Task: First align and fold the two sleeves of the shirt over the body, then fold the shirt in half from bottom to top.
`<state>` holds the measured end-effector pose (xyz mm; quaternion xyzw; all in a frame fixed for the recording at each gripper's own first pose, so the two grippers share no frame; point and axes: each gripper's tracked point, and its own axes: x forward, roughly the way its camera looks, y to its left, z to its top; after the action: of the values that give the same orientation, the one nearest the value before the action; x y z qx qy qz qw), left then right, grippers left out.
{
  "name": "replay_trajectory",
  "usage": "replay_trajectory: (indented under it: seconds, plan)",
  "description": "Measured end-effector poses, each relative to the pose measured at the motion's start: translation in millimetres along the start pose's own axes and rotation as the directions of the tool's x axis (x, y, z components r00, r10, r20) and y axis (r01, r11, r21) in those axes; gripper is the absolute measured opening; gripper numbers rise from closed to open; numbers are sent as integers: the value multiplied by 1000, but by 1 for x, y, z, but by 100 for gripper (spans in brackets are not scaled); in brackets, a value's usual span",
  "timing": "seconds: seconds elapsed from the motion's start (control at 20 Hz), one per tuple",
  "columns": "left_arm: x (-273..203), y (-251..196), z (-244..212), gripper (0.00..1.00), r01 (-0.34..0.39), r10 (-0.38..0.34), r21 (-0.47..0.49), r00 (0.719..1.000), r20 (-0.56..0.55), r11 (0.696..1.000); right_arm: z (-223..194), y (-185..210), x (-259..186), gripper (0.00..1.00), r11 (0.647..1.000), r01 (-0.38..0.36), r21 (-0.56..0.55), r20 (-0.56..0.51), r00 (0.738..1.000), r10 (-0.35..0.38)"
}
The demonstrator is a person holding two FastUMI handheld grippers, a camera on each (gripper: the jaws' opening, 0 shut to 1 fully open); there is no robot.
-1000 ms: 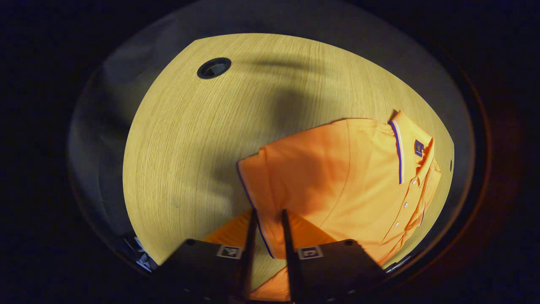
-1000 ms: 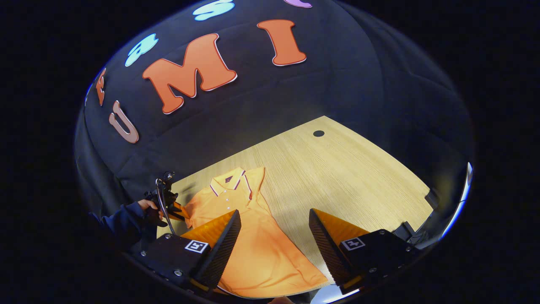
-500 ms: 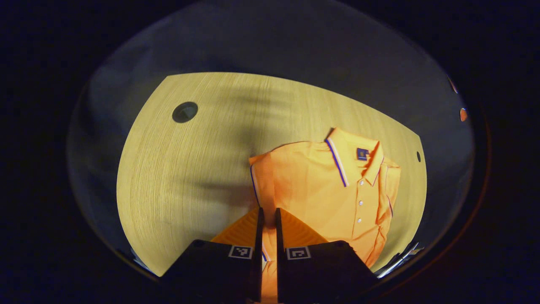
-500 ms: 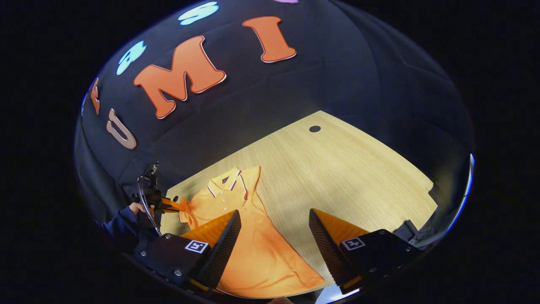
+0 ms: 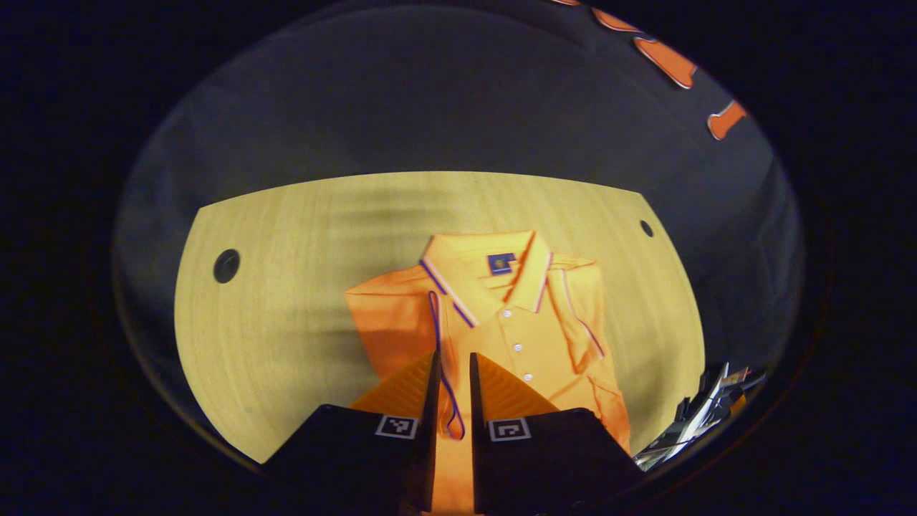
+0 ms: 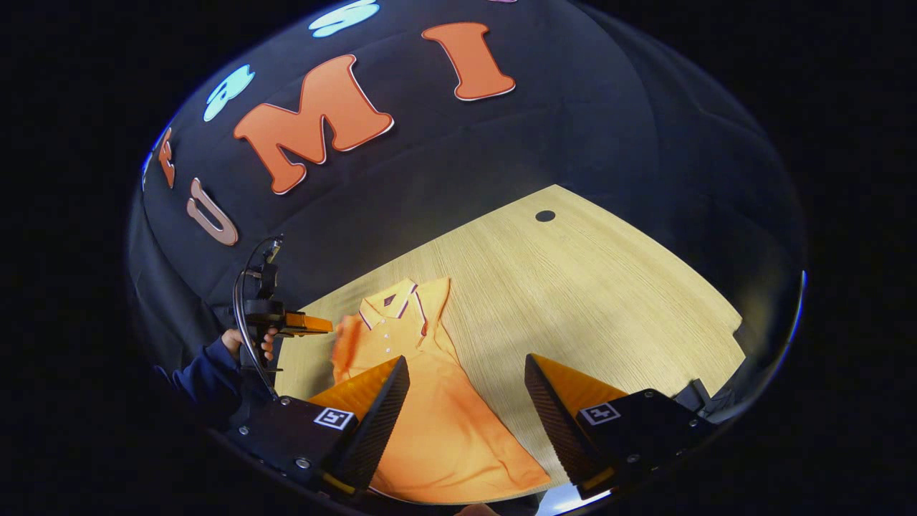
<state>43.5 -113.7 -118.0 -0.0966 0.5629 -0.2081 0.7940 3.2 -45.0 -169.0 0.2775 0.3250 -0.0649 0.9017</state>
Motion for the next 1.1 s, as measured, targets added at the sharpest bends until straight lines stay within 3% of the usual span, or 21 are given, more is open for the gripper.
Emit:
replay_trajectory:
  seconds: [0.15,0.4,0.65,0.75,0.9,1.0,1.1]
  plan:
    - [-12,-11,-6,61,16,-19,70,999,38,997,2,7,-1,99,1000,9,-10,20,1000,-9]
    - [-56,-7,-9,84,-37,12,146,986,168,989,6,28,-6,98,998,41,-56,100,994,-36]
    - [-124,-10,-21,84,-106,54,128,932,359,986,25,64,-29,98,986,10,-166,218,976,26]
    - [-156,-11,-29,85,-146,93,95,902,422,985,38,72,-35,98,974,-6,-227,264,962,68]
    - [-210,-19,-40,84,-188,137,42,833,537,981,49,89,-47,98,944,-62,-323,312,935,168]
    - [-242,-28,-50,86,-244,177,26,771,612,970,48,97,-60,98,918,-104,-382,332,912,241]
    - [-275,-30,-61,93,-309,224,-4,682,697,951,47,110,-75,98,884,-147,-443,361,874,326]
